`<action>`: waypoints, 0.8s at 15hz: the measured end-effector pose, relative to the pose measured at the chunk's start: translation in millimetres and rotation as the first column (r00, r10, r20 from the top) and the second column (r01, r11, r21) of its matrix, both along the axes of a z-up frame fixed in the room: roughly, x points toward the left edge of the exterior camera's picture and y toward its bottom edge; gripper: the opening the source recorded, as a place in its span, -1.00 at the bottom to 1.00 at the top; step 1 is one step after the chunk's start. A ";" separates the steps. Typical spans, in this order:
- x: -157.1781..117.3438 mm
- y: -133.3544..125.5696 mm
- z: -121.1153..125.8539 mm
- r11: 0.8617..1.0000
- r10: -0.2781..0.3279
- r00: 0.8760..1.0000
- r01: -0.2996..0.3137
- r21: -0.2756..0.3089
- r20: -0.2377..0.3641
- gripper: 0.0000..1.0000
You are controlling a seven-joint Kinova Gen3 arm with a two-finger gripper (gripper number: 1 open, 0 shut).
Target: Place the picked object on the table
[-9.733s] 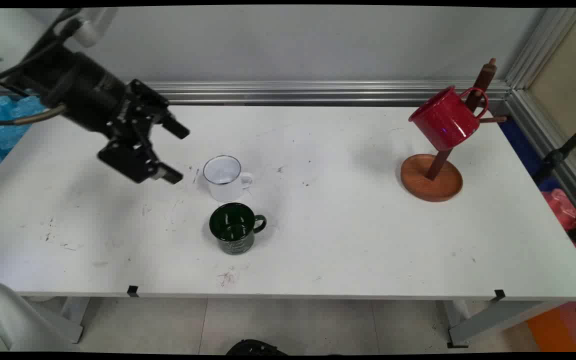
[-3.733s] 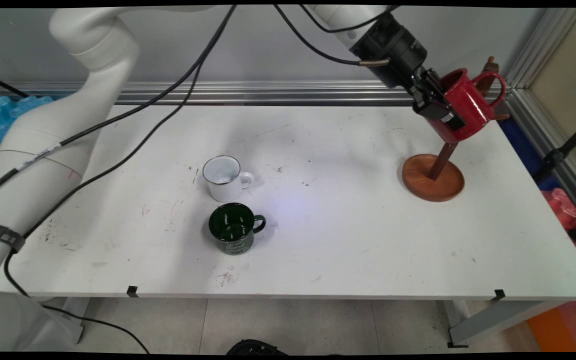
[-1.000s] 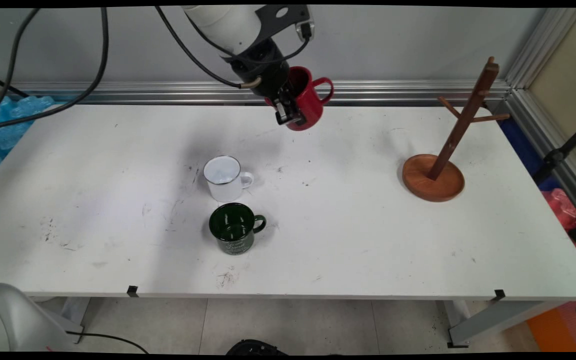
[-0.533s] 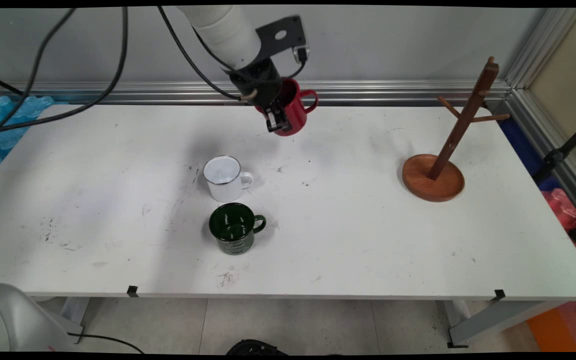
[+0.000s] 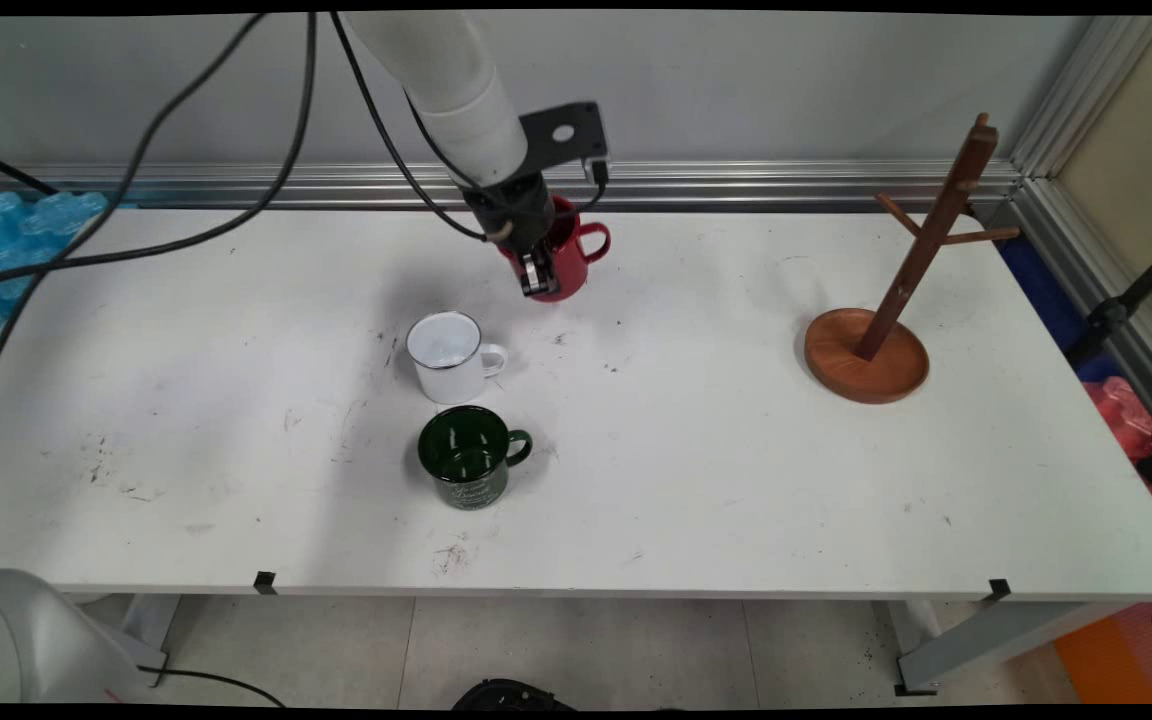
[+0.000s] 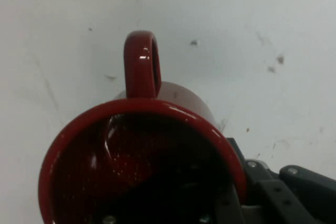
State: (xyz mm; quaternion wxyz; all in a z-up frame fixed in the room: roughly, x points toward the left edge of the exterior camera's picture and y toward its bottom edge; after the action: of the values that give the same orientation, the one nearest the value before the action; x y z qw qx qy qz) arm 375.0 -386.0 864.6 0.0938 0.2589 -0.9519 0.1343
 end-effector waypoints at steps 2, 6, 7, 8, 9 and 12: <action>0.9 -4.2 -9.5 1.000 -0.002 1.000 0.001 0.014 0.012 -1.00; 3.8 -11.2 -31.3 0.999 -0.007 0.999 0.006 0.049 0.037 -1.00; 4.7 -12.3 -36.1 0.998 -0.009 0.999 0.006 0.057 0.043 -1.00; 5.3 -13.3 -40.6 0.998 -0.011 0.999 0.008 0.064 0.048 -1.00; 6.0 -14.2 -44.6 0.998 -0.012 0.999 0.009 0.070 0.052 -1.00; 7.2 -16.3 -53.6 0.997 -0.018 0.998 0.013 0.080 0.060 -1.00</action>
State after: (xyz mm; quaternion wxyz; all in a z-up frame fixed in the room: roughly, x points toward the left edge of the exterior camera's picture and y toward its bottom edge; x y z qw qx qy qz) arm 382.2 -402.3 811.0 0.0553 0.2506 -0.9610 0.1032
